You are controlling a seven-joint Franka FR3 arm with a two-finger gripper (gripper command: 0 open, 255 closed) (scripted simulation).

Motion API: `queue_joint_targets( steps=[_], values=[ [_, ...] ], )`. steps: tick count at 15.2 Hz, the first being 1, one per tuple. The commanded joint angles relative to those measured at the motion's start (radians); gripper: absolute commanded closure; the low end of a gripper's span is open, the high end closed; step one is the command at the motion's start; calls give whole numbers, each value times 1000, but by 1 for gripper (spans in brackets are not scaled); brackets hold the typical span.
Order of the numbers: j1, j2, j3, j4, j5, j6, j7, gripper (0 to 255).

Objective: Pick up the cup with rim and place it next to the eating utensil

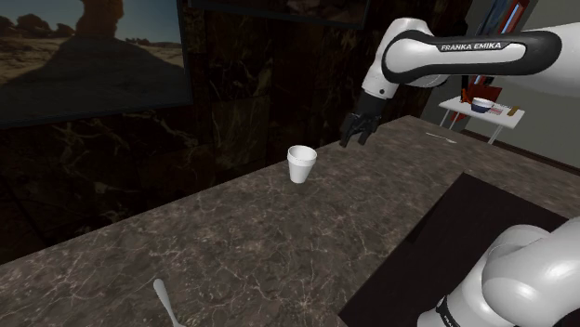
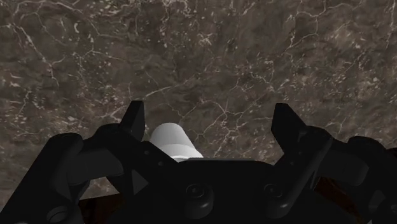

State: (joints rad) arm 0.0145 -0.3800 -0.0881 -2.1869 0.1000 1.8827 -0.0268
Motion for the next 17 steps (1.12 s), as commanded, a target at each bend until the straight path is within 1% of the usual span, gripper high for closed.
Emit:
queue_joint_targets(
  steps=[1,5,9,13,17],
  values=[
    [-4,73,-15,34,2,29,-21,0],
    [-9,228,-36,132,16,68,-54,0],
    [-18,387,-52,250,36,89,-86,0],
    [-33,549,-62,391,60,91,-114,0],
    [-55,718,-65,559,82,72,-135,0]
  ],
)
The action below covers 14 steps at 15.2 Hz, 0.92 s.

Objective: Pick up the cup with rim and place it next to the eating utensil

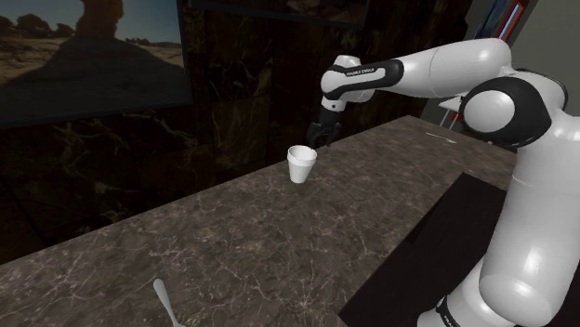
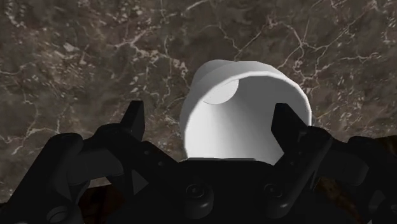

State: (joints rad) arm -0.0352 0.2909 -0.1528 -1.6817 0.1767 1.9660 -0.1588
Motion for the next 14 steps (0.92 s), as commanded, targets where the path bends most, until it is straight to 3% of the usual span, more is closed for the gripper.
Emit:
queue_joint_targets(
  steps=[1,3,14],
  values=[
    [-12,91,0,101,11,-20,-7,0],
    [-26,181,1,204,20,-41,-13,0],
    [-21,211,7,147,29,45,-19,0]
  ],
)
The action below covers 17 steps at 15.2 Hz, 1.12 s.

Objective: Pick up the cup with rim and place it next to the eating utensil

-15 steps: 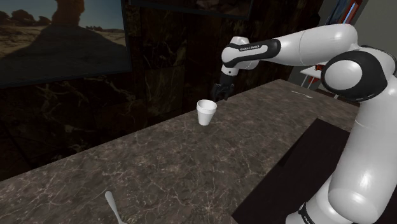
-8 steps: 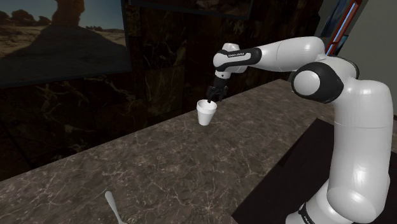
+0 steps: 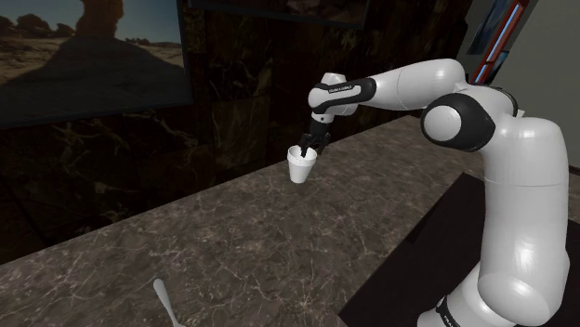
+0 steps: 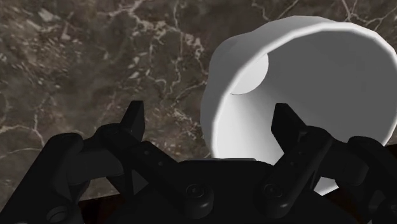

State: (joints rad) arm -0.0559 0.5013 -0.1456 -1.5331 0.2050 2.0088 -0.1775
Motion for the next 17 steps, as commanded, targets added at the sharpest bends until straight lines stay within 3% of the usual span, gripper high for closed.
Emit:
queue_joint_targets(
  steps=[1,5,6,17],
  values=[
    [0,1,0,-1,0,2,-1,0],
    [0,1,0,-1,0,2,-1,0],
    [0,1,0,-1,0,2,-1,255],
    [0,-8,-1,12,-2,-20,3,255]
  ],
)
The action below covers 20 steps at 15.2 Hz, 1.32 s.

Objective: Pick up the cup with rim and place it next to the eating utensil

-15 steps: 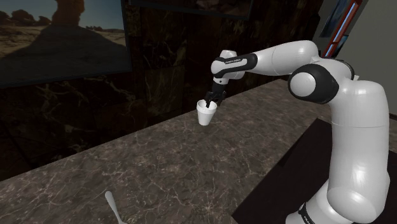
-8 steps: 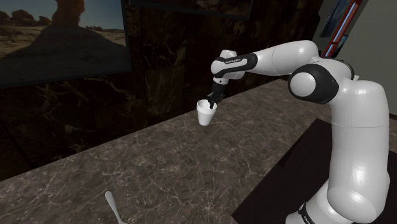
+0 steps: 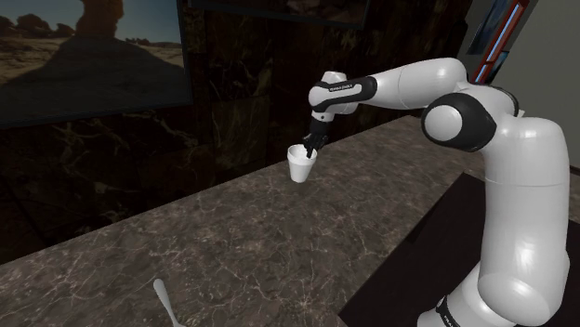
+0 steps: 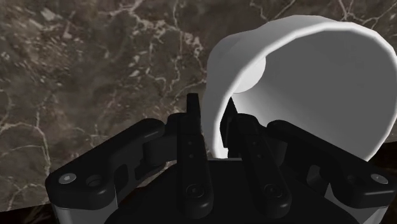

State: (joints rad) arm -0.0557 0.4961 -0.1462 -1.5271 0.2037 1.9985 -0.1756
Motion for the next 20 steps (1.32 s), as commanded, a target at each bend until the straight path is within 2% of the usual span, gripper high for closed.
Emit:
queue_joint_targets(
  steps=[1,20],
  values=[
    [0,-7,-1,13,-2,-21,3,255],
    [-7,-45,-8,211,-19,-253,36,255]
  ],
)
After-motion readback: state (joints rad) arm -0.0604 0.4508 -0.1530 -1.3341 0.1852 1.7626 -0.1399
